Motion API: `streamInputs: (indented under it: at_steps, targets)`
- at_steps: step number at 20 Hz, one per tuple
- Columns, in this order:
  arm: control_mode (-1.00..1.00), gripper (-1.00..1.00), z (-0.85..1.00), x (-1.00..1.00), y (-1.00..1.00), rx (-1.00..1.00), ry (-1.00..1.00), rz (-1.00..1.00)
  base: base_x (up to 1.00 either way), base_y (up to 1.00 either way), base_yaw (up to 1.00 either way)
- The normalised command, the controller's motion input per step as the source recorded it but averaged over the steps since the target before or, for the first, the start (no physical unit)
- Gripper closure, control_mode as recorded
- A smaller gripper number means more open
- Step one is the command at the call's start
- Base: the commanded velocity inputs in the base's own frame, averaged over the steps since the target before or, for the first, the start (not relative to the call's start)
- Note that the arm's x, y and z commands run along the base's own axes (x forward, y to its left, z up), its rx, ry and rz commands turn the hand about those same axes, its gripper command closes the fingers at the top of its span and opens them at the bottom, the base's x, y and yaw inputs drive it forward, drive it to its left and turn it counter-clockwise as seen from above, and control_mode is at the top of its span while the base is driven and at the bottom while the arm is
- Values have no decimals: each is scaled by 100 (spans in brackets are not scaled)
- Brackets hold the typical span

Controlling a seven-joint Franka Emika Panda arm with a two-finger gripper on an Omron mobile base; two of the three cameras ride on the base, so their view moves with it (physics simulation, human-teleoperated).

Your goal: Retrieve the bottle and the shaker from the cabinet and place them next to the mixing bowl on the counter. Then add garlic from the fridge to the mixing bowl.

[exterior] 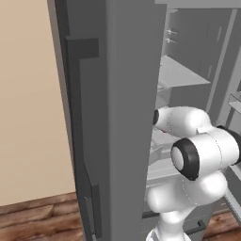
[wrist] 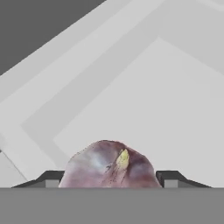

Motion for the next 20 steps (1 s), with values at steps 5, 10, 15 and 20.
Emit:
streamInputs:
  at_steps: [5, 10, 15, 20]
  targets:
    - [-100, 100, 73, -13, -21, 0, 0, -13, 0, 0, 0]
    - [-100, 100, 63, -25, -31, 0, 0, -18, 0, 0, 0]
    - [-100, 100, 51, -44, -15, 0, 0, -24, 0, 0, 0]
    - [-100, 100, 77, -51, -13, 0, -1, -15, 0, 0, 0]
